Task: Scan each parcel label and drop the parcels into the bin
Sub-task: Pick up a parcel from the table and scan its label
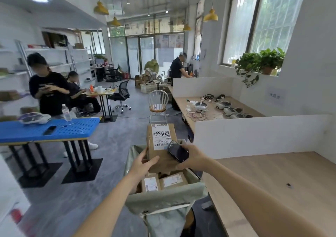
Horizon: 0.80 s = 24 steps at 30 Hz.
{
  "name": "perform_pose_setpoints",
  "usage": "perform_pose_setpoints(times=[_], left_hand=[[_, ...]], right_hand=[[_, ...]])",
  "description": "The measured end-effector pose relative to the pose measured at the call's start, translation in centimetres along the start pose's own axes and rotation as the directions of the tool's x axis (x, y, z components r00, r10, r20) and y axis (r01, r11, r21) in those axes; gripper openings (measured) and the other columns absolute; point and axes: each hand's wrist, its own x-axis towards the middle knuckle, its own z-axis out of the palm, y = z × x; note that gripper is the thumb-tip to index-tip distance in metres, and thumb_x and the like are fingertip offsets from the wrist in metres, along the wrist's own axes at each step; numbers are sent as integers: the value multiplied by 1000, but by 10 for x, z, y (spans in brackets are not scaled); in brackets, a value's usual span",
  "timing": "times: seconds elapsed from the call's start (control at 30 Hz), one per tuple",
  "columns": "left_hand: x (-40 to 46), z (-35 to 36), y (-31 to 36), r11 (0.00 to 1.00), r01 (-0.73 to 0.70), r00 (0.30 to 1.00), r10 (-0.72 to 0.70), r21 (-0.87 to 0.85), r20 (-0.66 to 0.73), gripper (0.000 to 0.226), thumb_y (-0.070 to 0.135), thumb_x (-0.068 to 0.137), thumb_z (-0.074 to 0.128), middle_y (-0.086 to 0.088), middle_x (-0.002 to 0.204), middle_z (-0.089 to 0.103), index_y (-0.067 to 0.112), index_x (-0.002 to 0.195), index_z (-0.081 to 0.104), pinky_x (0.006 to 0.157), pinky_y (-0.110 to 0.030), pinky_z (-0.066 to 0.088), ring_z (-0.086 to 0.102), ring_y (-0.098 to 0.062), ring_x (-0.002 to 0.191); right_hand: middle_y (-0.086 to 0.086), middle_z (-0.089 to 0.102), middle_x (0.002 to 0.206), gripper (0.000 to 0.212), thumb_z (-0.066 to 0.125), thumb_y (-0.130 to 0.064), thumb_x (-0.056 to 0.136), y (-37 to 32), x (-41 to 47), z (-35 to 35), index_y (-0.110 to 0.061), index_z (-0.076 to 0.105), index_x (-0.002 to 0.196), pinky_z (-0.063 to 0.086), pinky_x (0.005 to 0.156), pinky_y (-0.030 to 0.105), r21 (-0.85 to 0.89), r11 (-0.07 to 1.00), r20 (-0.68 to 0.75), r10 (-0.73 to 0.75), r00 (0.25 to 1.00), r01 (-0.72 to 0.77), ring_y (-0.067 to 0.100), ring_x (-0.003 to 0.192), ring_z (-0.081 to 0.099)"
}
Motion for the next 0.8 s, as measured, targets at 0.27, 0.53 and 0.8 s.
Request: perform_pose_setpoints(times=[0.27, 0.53, 0.8], left_hand=[[125, -35, -49, 980, 198, 976, -197, 7, -92, 104, 55, 63, 81, -5, 143, 55, 35, 153, 32, 107, -49, 46, 54, -25, 128], [206, -44, -104, 955, 297, 947, -294, 6, -129, 76, 25, 90, 71, -6, 133, 59, 26, 154, 31, 88, -30, 53, 60, -24, 117], [276, -73, -169, 908, 415, 904, -418, -51, -86, 77, 19, 89, 72, -5, 122, 65, 26, 154, 31, 83, -34, 58, 67, -21, 105]], right_hand=[[-10, 66, 105, 66, 88, -28, 63, 40, 157, 41, -22, 64, 124, 57, 87, 32, 64, 998, 163, 2, 987, -12, 14, 99, 63], [-3, 60, 128, 81, 90, -31, 71, 87, 253, 97, -20, 52, 142, 53, 94, 31, 37, 997, 256, 56, 965, -68, 17, 115, 56], [-3, 59, 134, 78, 87, -28, 78, 114, 322, 154, -22, 49, 146, 53, 98, 32, -29, 989, 334, 144, 932, -142, 18, 121, 56]])
